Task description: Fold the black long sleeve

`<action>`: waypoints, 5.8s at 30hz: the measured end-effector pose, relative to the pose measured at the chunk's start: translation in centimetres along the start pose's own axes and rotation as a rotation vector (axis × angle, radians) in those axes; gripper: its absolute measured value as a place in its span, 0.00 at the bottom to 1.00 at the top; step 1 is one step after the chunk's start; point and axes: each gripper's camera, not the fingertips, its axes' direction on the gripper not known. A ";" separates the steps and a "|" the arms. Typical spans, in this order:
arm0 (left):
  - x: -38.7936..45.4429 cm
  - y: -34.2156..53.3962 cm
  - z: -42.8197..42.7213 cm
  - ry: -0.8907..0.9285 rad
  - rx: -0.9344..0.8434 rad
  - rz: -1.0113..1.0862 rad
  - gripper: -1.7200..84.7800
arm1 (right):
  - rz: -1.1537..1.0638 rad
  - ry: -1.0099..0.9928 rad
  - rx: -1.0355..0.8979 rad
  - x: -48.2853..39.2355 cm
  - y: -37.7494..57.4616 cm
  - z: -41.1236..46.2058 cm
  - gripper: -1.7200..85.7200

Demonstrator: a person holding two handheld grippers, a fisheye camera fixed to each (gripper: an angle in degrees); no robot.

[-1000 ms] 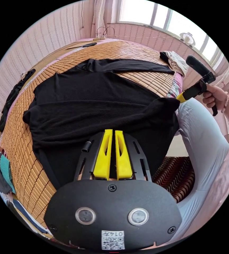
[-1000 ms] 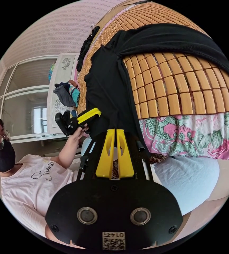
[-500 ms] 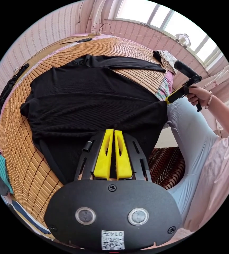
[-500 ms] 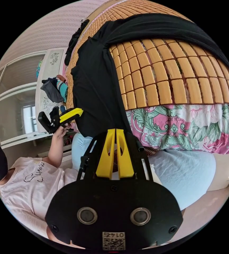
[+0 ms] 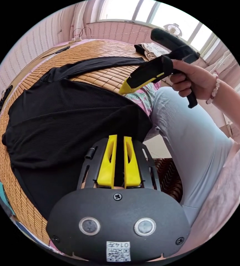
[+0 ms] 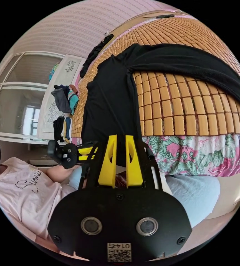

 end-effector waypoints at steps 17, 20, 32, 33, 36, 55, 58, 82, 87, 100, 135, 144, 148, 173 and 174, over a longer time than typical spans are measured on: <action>-1.4 2.7 -2.7 0.157 0.050 -0.036 0.01 | -0.043 0.167 -0.143 -1.3 0.1 0.8 0.02; -3.1 3.5 -3.9 0.097 0.079 -0.091 0.01 | -0.015 0.175 -0.139 -1.0 0.4 0.7 0.02; -1.1 1.6 -2.3 0.098 0.106 -0.063 0.05 | 0.010 0.180 0.020 -0.9 2.3 -2.7 0.04; -0.9 1.3 -2.0 0.097 0.109 -0.055 0.05 | 0.038 0.177 0.061 -0.4 2.8 -3.3 0.04; 0.6 0.0 1.6 0.121 -0.014 -0.022 0.07 | 0.122 0.193 0.223 1.1 4.0 -5.8 0.08; -0.3 -6.5 -5.0 0.051 0.159 0.092 0.09 | 0.559 0.332 0.772 13.0 10.4 -16.8 0.09; 0.4 -8.1 -5.3 0.069 0.200 0.128 0.10 | 0.438 0.183 0.864 12.0 11.7 -17.0 0.05; -10.0 18.2 -11.7 0.127 0.347 -0.864 0.11 | -0.635 -0.021 -0.158 -20.2 2.1 13.3 0.03; -8.6 15.0 -11.9 0.083 0.305 -0.702 0.11 | -0.714 0.100 -0.154 -23.2 2.9 13.1 0.05; -6.2 11.6 -8.6 -0.105 0.062 -0.505 0.02 | -0.568 0.170 -0.097 -21.2 1.1 10.6 0.07; -7.9 28.9 -21.5 0.148 0.628 -0.834 0.01 | 0.042 0.090 0.266 -8.5 -29.6 2.5 0.10; -8.1 29.8 -23.1 0.134 0.626 -0.915 0.01 | -0.282 0.193 0.229 -16.6 -35.2 2.2 0.03; -9.4 30.3 -21.2 0.052 0.421 -1.030 0.01 | -0.323 0.277 0.064 -18.3 -37.6 5.9 0.06; -20.4 10.9 -25.0 -0.146 0.341 -0.457 0.07 | -0.320 0.218 0.116 -14.3 -26.3 2.0 0.04; -21.1 8.9 -24.7 -0.147 0.352 -0.424 0.07 | -0.348 0.218 0.113 -15.1 -26.0 2.5 0.06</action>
